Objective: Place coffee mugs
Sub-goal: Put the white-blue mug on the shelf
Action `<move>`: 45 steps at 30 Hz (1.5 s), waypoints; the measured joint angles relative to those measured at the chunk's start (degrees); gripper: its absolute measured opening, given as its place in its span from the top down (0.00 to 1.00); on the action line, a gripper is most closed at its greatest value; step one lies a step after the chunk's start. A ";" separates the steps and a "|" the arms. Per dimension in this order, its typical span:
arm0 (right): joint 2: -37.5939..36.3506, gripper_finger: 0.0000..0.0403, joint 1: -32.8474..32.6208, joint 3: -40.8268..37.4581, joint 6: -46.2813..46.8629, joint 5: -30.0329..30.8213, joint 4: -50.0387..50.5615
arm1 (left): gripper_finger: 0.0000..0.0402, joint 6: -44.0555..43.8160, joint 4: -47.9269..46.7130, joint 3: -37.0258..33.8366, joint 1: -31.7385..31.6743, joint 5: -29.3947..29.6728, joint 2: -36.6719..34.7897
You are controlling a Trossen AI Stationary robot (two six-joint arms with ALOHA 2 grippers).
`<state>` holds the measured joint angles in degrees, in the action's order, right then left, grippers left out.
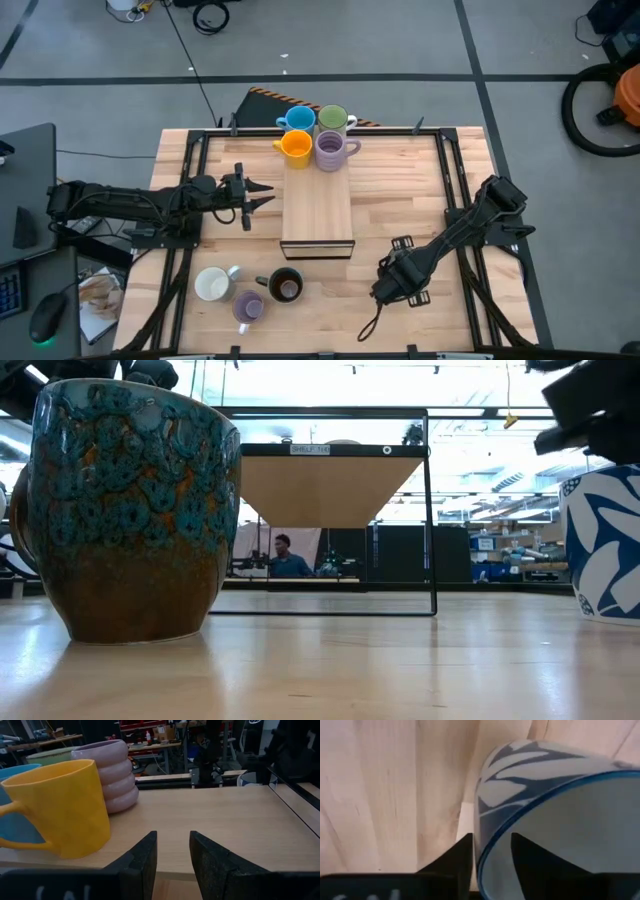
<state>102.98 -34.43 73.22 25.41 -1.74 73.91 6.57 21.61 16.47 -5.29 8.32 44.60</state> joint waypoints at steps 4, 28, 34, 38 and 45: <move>0.00 0.80 1.41 -0.62 0.07 -1.52 -1.42 | 0.70 0.02 -0.02 0.00 0.00 0.00 0.00; -18.73 0.90 20.47 1.17 3.07 0.39 7.85 | 0.70 0.04 0.02 0.00 0.01 -0.01 0.00; -16.15 0.90 25.32 11.31 -4.70 8.35 12.17 | 0.70 0.04 0.41 0.00 0.00 0.00 0.00; -9.75 0.90 26.23 22.01 -12.40 13.48 16.05 | 0.70 0.04 0.89 0.00 0.01 -0.01 0.00; -0.84 0.90 27.99 35.63 -27.37 15.45 16.12 | 0.70 0.06 0.83 0.00 0.00 -0.02 0.00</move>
<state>102.14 -6.44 108.85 -1.96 13.71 90.03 6.62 22.44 16.47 -5.29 8.29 44.60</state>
